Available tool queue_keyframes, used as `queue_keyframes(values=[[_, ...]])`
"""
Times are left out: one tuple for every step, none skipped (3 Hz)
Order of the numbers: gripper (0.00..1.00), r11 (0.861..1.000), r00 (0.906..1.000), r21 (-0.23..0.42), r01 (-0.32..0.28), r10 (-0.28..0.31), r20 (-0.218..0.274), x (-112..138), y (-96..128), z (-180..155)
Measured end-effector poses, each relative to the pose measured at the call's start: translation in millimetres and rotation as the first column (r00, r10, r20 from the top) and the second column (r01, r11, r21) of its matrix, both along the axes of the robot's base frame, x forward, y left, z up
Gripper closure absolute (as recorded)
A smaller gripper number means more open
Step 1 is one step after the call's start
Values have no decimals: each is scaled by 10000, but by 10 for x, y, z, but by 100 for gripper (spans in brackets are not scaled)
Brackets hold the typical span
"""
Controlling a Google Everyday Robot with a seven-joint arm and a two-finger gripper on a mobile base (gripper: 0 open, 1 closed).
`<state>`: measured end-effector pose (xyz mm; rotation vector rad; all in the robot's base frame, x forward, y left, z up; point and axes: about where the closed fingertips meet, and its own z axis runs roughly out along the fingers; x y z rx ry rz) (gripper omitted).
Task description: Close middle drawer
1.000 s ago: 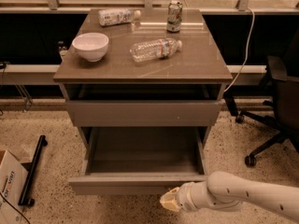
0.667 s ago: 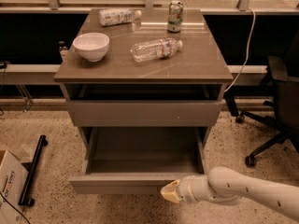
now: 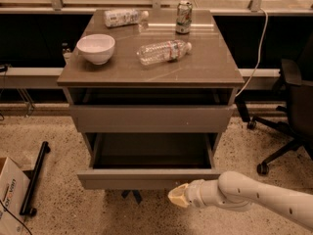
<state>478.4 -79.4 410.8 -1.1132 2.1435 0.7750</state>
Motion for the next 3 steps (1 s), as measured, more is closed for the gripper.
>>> queue_keyframes(values=[[100,9996,9989,-123,264,-259,378,85,42,-29],[100,9990,9923,-376,250,-202,1223,387,188,-28],[82,9988,9813,-375,301,-224,1912,700,272,-31]])
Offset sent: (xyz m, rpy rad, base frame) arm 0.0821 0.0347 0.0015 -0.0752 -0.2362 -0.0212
